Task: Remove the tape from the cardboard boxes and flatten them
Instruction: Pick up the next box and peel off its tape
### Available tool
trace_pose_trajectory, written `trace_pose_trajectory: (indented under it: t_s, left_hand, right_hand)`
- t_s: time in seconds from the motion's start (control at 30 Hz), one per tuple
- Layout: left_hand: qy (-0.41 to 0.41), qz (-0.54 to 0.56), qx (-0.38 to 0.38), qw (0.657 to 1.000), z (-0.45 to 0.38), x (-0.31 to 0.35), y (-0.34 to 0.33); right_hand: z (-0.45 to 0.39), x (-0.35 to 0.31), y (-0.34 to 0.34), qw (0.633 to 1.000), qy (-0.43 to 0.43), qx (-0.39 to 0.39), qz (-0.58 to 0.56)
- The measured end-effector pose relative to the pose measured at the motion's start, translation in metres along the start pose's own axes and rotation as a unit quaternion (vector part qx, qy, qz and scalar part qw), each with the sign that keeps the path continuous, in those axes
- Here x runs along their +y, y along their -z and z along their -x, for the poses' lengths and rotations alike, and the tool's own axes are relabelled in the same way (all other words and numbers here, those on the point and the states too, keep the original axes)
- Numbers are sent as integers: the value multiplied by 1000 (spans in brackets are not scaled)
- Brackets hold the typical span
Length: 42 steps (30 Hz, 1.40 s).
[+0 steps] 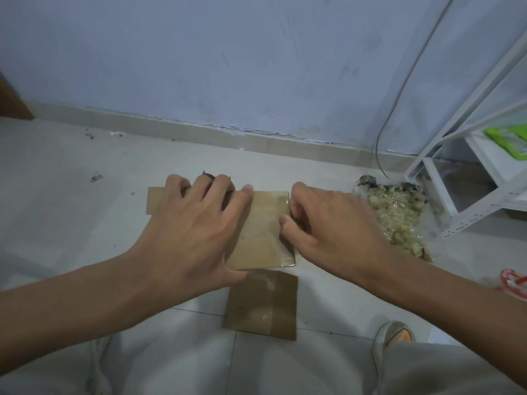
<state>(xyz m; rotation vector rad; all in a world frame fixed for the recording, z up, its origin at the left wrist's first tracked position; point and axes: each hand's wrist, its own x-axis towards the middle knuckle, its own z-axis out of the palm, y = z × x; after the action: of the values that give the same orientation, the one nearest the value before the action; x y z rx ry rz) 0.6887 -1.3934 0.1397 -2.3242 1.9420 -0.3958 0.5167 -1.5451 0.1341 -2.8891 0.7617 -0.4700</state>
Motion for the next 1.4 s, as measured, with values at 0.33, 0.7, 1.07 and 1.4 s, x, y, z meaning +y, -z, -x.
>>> trace_pose_trajectory:
  t_s: [0.33,0.7,1.07,1.4]
  left_hand:
    - [-1,62,-2,998,12,1,-2]
    - [20,94,-3,995,23,0,9]
    - [-1,14,10,1000,18,5,8]
    - [-28,15,-34,999,27,8,-5]
  right_hand:
    - [12,3,-7,950,-22,-24,-311]
    - [24,-4,0,883,-64,-50,-463]
    - [11,-5,2,995,-25,0,-95]
    - [17,3,-11,993,81,-48,-76]
